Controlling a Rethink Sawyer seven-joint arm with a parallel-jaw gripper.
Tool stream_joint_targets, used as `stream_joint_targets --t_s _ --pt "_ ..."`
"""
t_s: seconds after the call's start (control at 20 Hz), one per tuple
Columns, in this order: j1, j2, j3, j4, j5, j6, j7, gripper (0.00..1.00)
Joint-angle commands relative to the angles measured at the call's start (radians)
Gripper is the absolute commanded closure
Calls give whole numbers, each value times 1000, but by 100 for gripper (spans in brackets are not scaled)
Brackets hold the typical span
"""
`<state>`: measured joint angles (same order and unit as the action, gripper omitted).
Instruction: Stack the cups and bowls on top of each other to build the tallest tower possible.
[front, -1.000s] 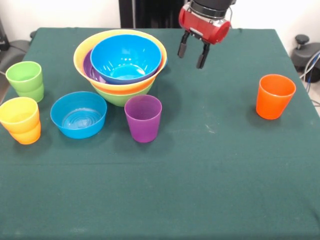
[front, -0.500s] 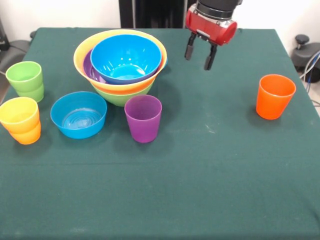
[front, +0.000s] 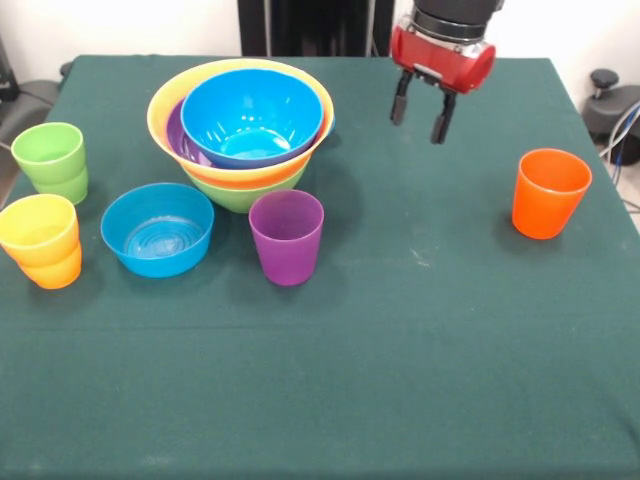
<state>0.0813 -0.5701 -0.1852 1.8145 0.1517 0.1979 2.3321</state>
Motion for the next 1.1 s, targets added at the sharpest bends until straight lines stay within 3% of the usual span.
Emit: stream_joint_targets --t_s 0.05,0.45,1.1 --pt "-95 -30 271 -6 0 -10 34 0" --pt "-193 -64 408 30 -43 -113 50 0" --pt "-226 -59 460 19 -72 -106 27 0"
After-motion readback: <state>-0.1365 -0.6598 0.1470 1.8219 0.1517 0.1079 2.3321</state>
